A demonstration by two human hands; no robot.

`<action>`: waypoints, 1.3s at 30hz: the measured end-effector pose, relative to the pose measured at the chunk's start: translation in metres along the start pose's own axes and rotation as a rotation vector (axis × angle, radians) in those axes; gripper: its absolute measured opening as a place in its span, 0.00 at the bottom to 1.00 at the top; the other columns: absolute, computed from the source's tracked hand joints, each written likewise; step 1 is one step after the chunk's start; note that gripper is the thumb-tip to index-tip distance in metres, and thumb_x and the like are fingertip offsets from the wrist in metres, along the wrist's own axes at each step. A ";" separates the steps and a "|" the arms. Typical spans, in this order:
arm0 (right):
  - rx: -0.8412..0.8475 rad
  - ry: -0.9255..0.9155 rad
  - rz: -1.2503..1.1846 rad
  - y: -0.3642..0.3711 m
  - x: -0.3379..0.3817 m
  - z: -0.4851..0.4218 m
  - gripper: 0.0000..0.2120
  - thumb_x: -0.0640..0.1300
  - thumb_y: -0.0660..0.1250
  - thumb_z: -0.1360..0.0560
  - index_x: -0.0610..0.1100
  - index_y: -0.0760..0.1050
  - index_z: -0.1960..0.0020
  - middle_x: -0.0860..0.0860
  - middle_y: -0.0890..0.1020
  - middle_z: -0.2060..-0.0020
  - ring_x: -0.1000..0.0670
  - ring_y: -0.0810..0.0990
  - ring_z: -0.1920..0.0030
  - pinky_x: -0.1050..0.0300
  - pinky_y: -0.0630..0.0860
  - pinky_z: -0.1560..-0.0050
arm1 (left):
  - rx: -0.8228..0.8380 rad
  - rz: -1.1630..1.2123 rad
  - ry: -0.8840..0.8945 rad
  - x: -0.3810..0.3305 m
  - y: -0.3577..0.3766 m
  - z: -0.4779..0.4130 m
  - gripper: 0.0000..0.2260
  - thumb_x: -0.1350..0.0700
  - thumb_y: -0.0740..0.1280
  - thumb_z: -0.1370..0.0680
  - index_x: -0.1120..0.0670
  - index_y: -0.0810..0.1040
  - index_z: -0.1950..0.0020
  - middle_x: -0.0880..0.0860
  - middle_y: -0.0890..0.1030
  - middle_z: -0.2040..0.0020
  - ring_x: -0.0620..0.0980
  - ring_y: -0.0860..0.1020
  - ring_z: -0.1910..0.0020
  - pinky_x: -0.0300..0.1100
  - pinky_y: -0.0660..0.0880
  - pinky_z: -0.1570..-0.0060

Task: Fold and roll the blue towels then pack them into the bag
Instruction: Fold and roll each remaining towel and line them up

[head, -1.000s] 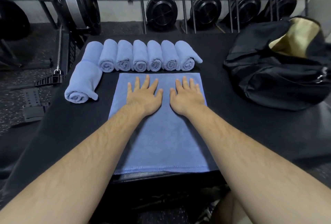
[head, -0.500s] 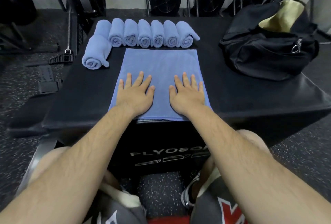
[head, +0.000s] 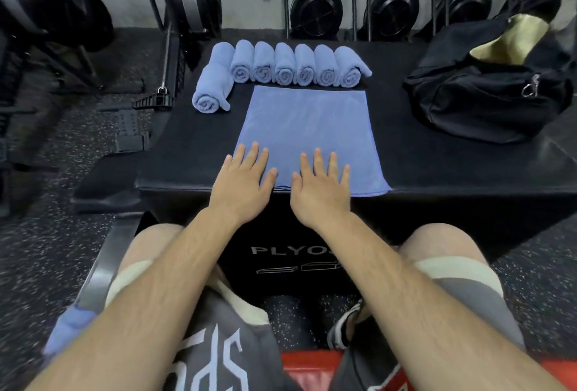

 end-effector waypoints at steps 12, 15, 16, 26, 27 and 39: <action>-0.282 -0.467 -0.110 0.003 0.081 0.020 0.18 0.45 0.64 0.23 0.43 0.78 0.35 0.48 0.79 0.39 0.42 0.72 0.39 0.46 0.72 0.38 | -0.218 0.149 0.175 0.046 -0.016 0.049 0.23 0.58 0.71 0.20 0.62 0.73 0.26 0.58 0.74 0.26 0.59 0.72 0.28 0.47 0.63 0.26; -0.305 -0.503 -0.085 0.002 0.085 0.017 0.14 0.45 0.66 0.24 0.43 0.81 0.41 0.50 0.80 0.47 0.44 0.73 0.45 0.48 0.73 0.44 | -0.272 0.216 0.176 0.047 -0.021 0.050 0.19 0.60 0.74 0.23 0.60 0.80 0.33 0.58 0.79 0.33 0.59 0.77 0.35 0.44 0.68 0.32; -0.316 -0.525 -0.070 0.003 0.085 0.017 0.13 0.45 0.67 0.24 0.43 0.81 0.42 0.50 0.80 0.47 0.44 0.73 0.46 0.48 0.73 0.46 | -0.284 0.228 0.187 0.047 -0.023 0.050 0.17 0.62 0.74 0.25 0.59 0.81 0.35 0.57 0.81 0.35 0.59 0.78 0.38 0.41 0.68 0.35; -0.512 -0.580 -0.059 -0.003 0.069 0.024 0.04 0.43 0.64 0.23 0.44 0.78 0.54 0.49 0.78 0.60 0.43 0.74 0.59 0.48 0.69 0.60 | -0.399 0.292 0.208 0.044 -0.035 0.056 0.08 0.62 0.67 0.21 0.55 0.83 0.45 0.50 0.79 0.52 0.53 0.74 0.56 0.40 0.69 0.50; -0.517 -0.569 -0.047 -0.004 0.069 0.026 0.04 0.42 0.64 0.25 0.44 0.77 0.54 0.48 0.78 0.60 0.42 0.75 0.59 0.48 0.70 0.61 | -0.405 0.324 0.122 0.046 -0.035 0.056 0.09 0.60 0.68 0.21 0.54 0.82 0.42 0.50 0.76 0.51 0.52 0.74 0.54 0.40 0.69 0.50; -0.673 -0.370 0.058 -0.019 0.085 0.024 0.10 0.49 0.70 0.24 0.46 0.74 0.62 0.50 0.74 0.72 0.45 0.74 0.73 0.58 0.56 0.72 | -0.162 0.957 -0.392 0.051 -0.040 -0.015 0.13 0.59 0.58 0.18 0.50 0.81 0.44 0.51 0.83 0.52 0.46 0.81 0.58 0.35 0.79 0.52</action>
Point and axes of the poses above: each hand's wrist, its own z-axis away from the middle knuckle, its own y-axis out of the palm, x = y × z, the point moved 5 cm from there along -z, towards the middle knuckle
